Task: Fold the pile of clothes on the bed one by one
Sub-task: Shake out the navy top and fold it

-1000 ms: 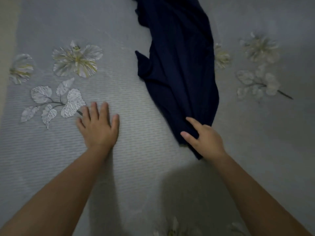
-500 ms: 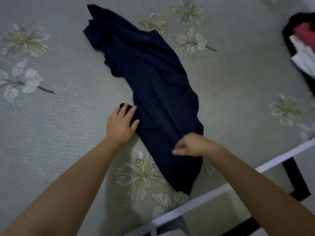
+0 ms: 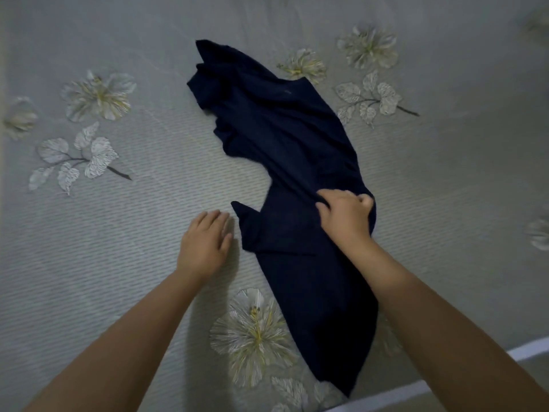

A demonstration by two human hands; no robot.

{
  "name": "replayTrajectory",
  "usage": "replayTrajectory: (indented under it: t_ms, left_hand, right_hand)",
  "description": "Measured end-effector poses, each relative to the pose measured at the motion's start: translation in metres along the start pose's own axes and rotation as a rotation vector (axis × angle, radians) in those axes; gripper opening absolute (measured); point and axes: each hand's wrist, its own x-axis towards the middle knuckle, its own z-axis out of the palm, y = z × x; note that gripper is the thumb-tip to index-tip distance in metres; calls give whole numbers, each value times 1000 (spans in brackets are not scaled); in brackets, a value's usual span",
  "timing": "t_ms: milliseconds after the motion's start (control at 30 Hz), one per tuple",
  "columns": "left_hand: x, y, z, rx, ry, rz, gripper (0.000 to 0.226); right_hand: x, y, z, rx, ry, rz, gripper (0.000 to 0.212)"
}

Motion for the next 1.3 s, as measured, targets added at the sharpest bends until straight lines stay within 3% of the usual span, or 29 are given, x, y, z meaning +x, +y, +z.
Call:
replayTrajectory:
  t_ms: [67,133,200,233,300,333,367,433,467,500,567,667,767,833,867,933,1000,1067,1133,1200,1267,1300]
  left_hand:
    - [6,13,-4,-46,74,-10,47]
    - [15,31,-9,-81,114,-12,49]
    - [26,52,-11,-113,152,8,50]
    - [32,63,-12,-124,169,13,49]
    - [41,82,-13,-162,181,-11,50]
    - [44,89,-13,-204,176,-47,51]
    - [47,94,-13,-252,171,-81,53]
    - [52,96,-11,-303,171,-107,51]
    - [54,95,-11,-312,181,-104,48]
    - [54,93,-10,-328,203,-104,45]
    - [57,87,-11,-370,287,-142,45]
    - [67,75,-17,-463,360,-196,70]
    - [83,71,-28,-585,247,-121,73]
    - [94,81,-31,-509,188,-42,70]
    - [101,89,-31,-454,185,-13,72]
    - [116,108,-31,-358,186,-38,78]
    - [131,125,-29,-253,165,-159,79]
    - [143,134,-28,-107,93,-240,76]
    - [151,134,-31,16,20,-237,68]
    - [156,129,-35,47,24,-213,55]
    - [158,124,-38,55,18,-89,34]
    - [158,120,-39,41,-1,-16,24]
  right_hand:
    - [-10,33,-24,-22,-172,-84,39]
    - [-24,57,-45,-61,-629,-167,45]
    - [-30,65,-61,-148,-1115,-92,45]
    - [-27,67,-68,-182,-1278,-25,42]
    - [-11,66,-79,-189,-1392,39,32]
    - [1,65,-82,-125,-1302,15,31]
    - [15,63,-82,-49,-1102,-35,32]
    - [42,51,-78,114,-526,-180,38]
    - [54,42,-74,179,-322,-224,53]
    - [64,34,-68,207,-233,-242,72]
    - [85,20,-54,10,-318,-328,83]
    - [105,17,-38,-82,-461,-455,39]
    - [109,36,-52,86,-382,-385,33]
    - [110,67,-71,-185,-332,-341,39]
    - [110,86,-82,-397,-366,-270,42]
    - [107,122,-103,-724,-594,-33,42]
    - [99,143,-118,-848,-856,213,48]
    - [94,152,-121,-809,-957,303,54]
    - [95,150,-115,-636,-824,176,40]
    - [101,139,-100,-446,-475,14,33]
    - [109,122,-79,-218,-241,-28,45]
    - [114,112,-68,-158,-242,-21,55]
